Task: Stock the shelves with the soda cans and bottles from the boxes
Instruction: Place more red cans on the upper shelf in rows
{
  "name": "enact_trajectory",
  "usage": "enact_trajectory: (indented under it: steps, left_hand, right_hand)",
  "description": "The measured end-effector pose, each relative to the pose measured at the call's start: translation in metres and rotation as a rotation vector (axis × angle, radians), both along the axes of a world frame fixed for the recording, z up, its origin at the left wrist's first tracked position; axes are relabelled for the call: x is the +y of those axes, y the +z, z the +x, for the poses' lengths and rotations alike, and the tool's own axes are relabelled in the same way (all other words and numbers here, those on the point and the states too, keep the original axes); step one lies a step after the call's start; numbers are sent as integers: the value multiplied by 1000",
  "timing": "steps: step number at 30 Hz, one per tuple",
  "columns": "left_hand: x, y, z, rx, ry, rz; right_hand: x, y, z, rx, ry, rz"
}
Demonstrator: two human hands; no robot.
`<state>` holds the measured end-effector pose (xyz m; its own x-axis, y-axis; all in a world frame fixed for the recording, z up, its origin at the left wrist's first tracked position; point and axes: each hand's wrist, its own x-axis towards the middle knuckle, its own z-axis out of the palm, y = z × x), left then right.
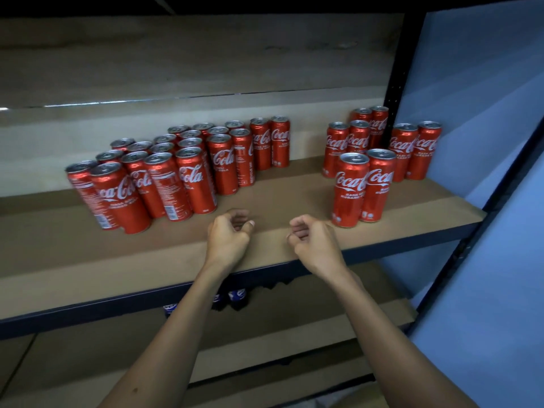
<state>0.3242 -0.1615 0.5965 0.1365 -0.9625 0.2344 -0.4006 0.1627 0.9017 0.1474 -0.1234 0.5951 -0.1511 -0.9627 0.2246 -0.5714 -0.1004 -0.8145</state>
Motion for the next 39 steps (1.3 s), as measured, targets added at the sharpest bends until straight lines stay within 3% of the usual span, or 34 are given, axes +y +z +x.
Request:
enact_trajectory:
  steps: [9, 21, 34, 39]
  left_hand:
    - [10, 1, 100, 0, 379, -63]
    - [-34, 4, 114, 92, 310, 23]
    - [-56, -3, 122, 73, 359, 25]
    - [-58, -7, 125, 15, 357, 14]
  right_hand:
    - [-30, 8, 93, -146, 141, 91]
    - [-85, 20, 151, -486, 226, 113]
    - [-116, 12, 167, -360, 153, -4]
    - [-120, 11, 153, -321, 227, 24]
